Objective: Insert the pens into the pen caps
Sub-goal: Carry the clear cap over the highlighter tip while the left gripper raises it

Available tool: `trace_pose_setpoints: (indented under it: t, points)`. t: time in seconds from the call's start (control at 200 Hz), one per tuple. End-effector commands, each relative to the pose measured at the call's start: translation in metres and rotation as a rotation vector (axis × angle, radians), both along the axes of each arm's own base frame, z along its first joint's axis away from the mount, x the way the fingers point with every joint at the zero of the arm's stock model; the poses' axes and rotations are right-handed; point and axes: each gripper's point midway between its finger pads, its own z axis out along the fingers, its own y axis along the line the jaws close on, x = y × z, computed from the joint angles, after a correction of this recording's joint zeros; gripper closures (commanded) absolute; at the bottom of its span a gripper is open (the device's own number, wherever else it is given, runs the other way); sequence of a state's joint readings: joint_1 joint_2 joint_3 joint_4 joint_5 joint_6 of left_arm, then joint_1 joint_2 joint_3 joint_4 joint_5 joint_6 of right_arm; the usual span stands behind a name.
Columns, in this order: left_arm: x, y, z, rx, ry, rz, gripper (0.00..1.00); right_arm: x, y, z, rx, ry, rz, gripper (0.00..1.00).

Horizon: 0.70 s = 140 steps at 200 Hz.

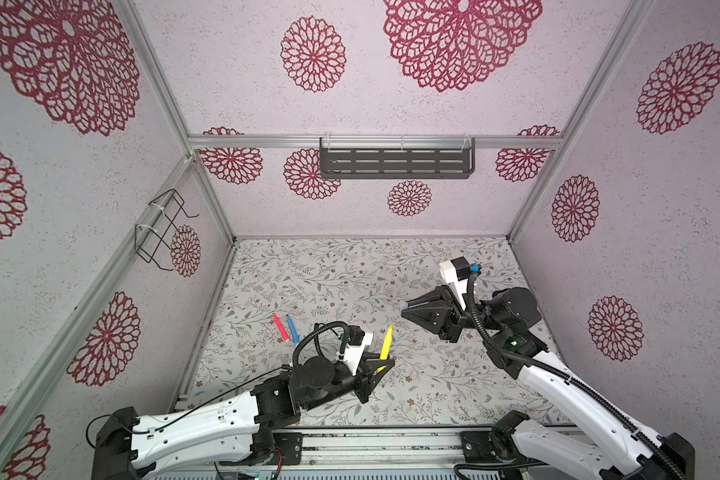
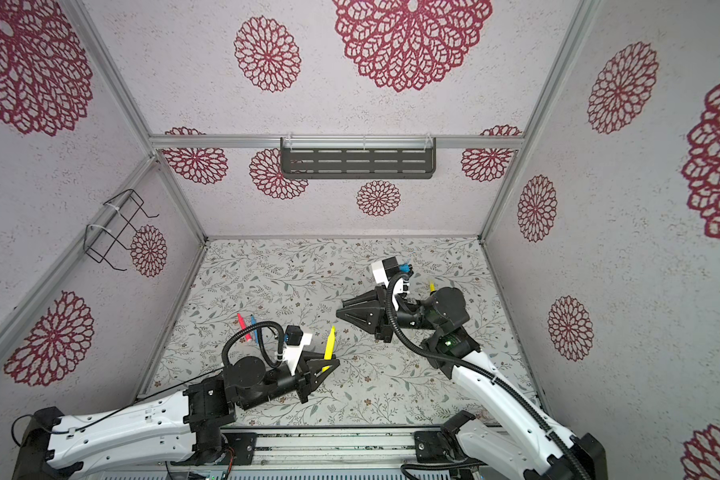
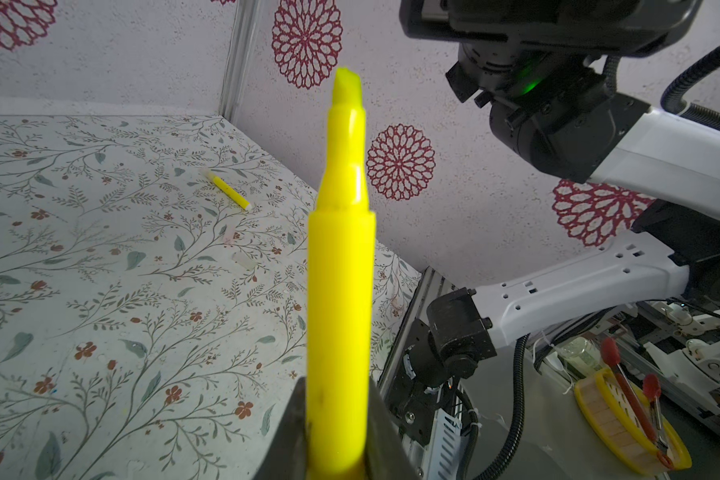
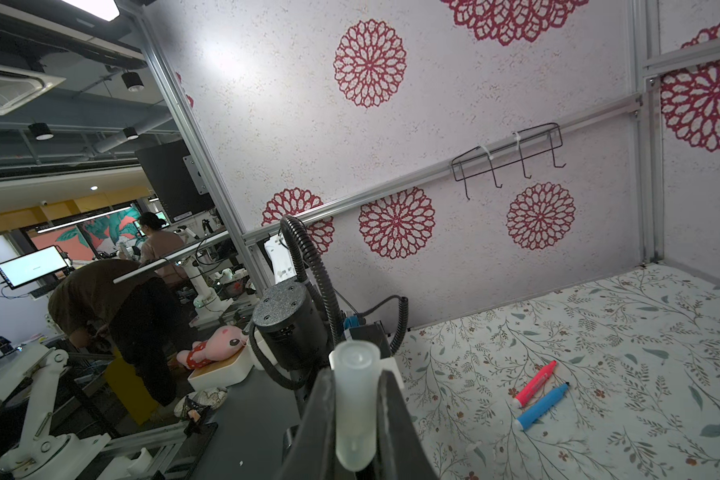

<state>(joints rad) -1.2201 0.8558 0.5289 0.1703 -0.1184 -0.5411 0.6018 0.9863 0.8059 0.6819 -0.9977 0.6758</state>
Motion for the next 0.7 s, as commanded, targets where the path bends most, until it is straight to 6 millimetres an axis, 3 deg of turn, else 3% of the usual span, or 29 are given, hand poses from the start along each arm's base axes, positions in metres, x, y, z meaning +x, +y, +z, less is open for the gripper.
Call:
trace_pose_setpoints:
  t: [0.0,0.696]
  points:
    - [-0.003,-0.002,0.027,-0.060,-0.053,-0.002,1.00,-0.002,0.000,0.015,0.076,-0.030,-0.004,1.00]
    - [-0.010,-0.001,0.045,-0.087,-0.097,-0.004,1.00,-0.009,0.014,0.004,0.086,0.004,0.029,1.00]
